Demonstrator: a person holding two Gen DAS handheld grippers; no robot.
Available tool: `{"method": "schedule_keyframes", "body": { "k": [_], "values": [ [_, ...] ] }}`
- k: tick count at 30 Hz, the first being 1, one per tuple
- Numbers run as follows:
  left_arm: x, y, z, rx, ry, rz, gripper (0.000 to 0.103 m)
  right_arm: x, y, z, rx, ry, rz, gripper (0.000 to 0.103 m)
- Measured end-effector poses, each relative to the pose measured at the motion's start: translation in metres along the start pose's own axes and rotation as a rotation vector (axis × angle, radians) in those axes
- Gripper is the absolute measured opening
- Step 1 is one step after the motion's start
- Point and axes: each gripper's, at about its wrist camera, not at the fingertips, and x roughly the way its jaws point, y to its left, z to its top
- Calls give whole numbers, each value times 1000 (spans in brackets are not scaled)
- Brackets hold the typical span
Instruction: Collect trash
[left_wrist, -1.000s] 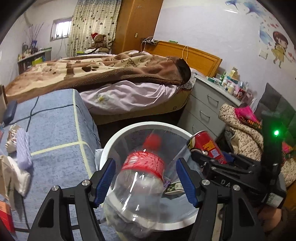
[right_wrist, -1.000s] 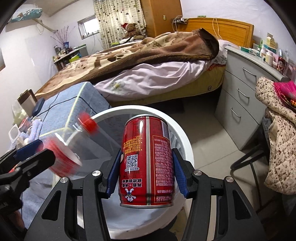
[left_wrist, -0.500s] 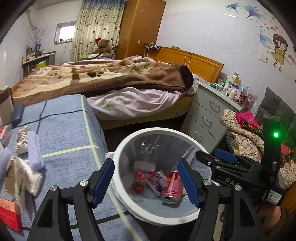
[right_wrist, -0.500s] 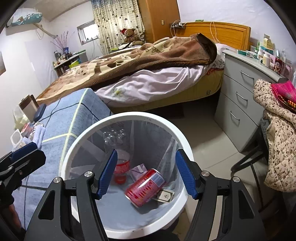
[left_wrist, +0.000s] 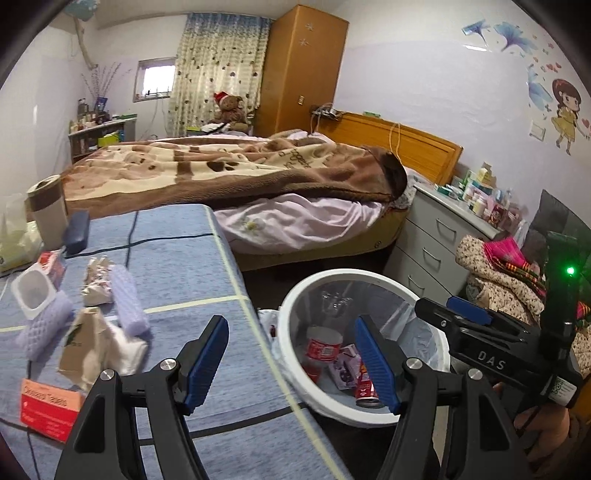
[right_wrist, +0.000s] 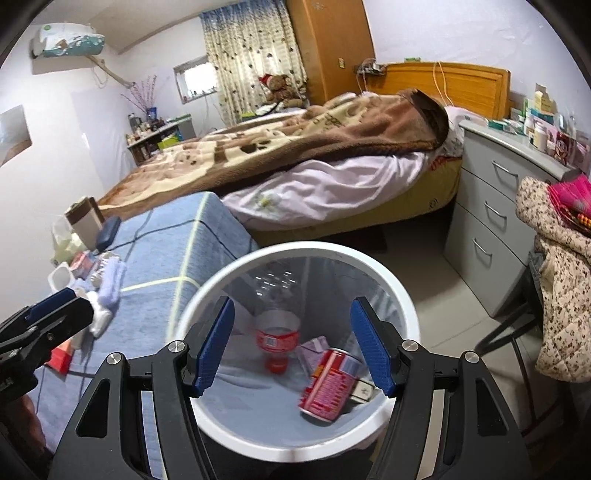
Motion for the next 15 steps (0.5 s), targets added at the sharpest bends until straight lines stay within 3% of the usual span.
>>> {"method": "schedule_keyframes", "body": {
  "k": [15],
  "values": [
    [-55,80,-9,-89,-65,139,70,6,65,-2,-69,-43,124,67]
  ]
}}
